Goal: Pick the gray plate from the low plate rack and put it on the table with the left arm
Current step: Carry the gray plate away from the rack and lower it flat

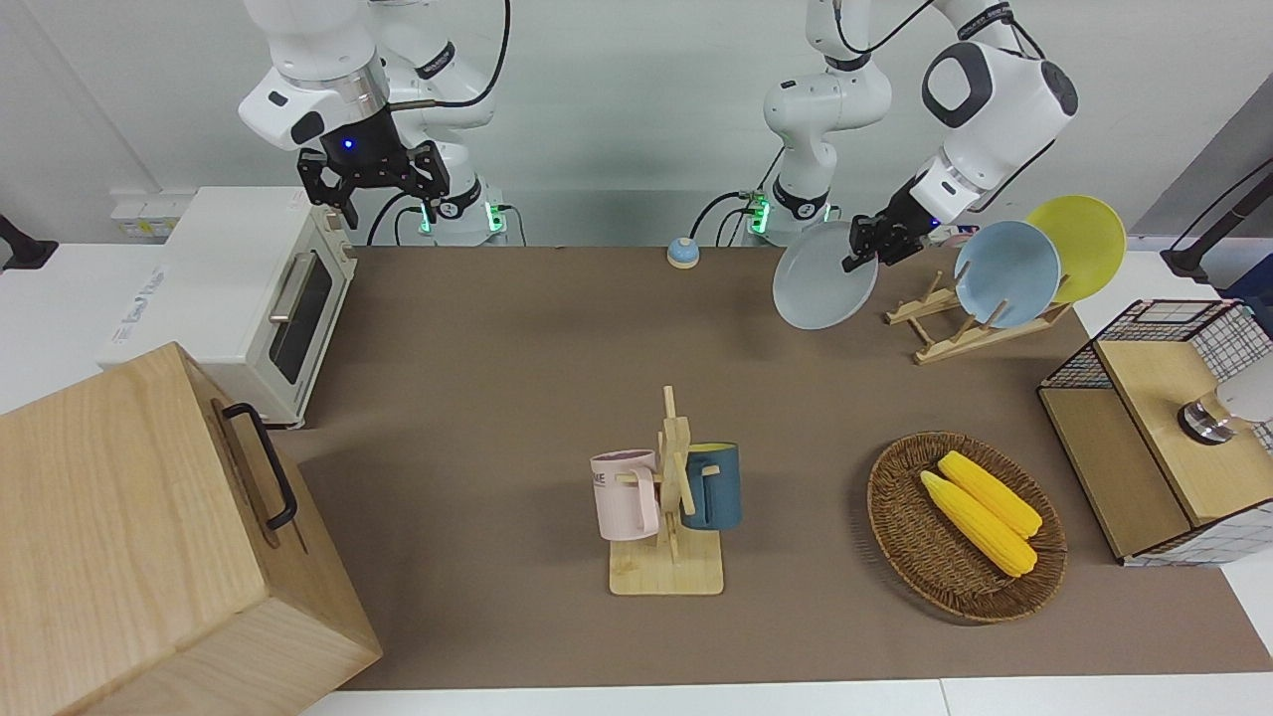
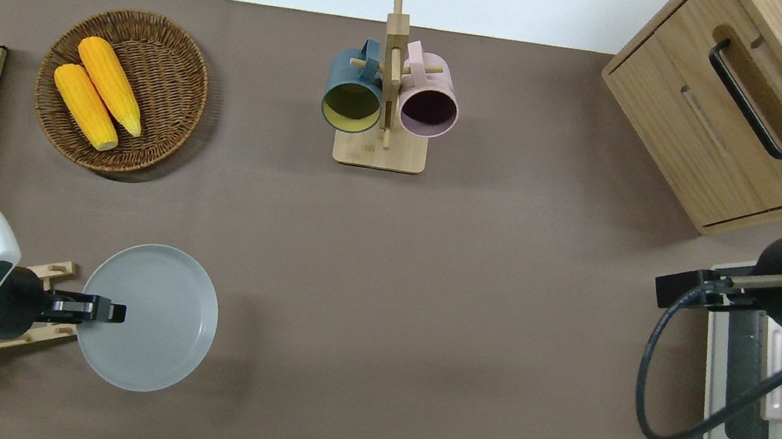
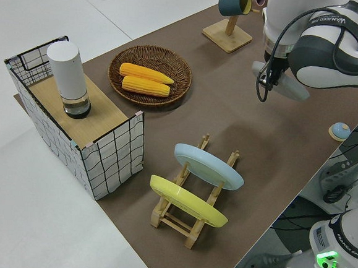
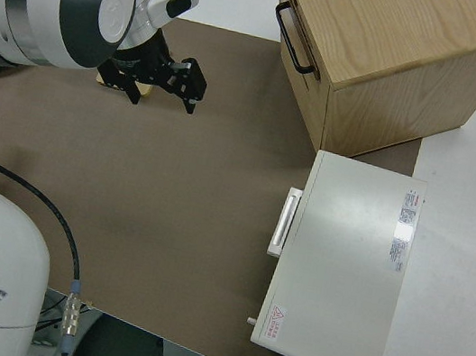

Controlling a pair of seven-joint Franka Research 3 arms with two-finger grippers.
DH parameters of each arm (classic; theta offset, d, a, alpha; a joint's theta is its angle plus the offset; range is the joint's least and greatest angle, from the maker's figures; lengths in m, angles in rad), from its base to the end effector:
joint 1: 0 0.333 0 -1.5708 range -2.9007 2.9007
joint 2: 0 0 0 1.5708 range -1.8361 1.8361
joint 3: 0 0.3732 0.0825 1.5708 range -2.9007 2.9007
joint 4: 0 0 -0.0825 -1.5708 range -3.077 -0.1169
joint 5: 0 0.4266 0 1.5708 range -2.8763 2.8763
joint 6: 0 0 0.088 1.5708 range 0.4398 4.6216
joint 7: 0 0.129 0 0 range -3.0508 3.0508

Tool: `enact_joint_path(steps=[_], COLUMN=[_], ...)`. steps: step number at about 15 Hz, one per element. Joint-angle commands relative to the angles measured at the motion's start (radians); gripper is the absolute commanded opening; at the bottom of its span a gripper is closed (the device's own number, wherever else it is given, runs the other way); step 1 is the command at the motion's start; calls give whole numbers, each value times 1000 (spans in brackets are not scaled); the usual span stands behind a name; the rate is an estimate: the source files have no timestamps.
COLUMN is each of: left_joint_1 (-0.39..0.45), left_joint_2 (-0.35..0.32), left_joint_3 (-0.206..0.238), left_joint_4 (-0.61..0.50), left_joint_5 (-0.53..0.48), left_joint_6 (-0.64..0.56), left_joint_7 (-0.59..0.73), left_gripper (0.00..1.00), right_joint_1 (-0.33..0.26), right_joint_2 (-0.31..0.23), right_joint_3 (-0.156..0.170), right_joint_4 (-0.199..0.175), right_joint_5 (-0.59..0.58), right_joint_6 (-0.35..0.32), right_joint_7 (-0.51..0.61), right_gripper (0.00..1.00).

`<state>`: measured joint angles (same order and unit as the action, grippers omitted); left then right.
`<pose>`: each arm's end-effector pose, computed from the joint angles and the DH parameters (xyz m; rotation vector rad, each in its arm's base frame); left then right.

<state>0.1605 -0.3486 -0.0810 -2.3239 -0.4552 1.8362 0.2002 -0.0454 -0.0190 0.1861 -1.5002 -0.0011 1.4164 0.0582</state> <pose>0.4507 -0.0109 0.4877 2.7218 0.0520 -0.1064 0.5667 0.0814 0.6934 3.1263 0.1286 -0.1007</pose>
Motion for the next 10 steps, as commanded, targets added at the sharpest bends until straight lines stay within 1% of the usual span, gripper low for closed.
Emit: enact_joint_path(steps=[1, 2, 5, 8, 10], left_joint_1=[-3, 1, -10, -10, -10], left_joint_2=[-10, -7, 17, 66, 71], left_joint_3=[7, 6, 6, 6, 6], left_joint_4=[-106, -127, -155, -164, -178], left_joint_5=[-56, -57, -57, -57, -57], left_joint_6=[81, 99, 136, 156, 185], left_joint_7=[131, 166, 200, 261, 269], left_gripper=[0, 0, 0, 0, 0], right_joint_1=[-10, -10, -10, -10, -10], right_joint_2=[-2, -2, -2, -2, -2], right_joint_3=[6, 6, 6, 6, 6], right_joint_4=[6, 6, 6, 6, 6], right_joint_5=[10, 10, 10, 10, 10], right_joint_6=[-14, -14, -14, -14, -14], right_joint_7=[-1, 0, 0, 0, -1], right_gripper=[990, 990, 987, 990, 987])
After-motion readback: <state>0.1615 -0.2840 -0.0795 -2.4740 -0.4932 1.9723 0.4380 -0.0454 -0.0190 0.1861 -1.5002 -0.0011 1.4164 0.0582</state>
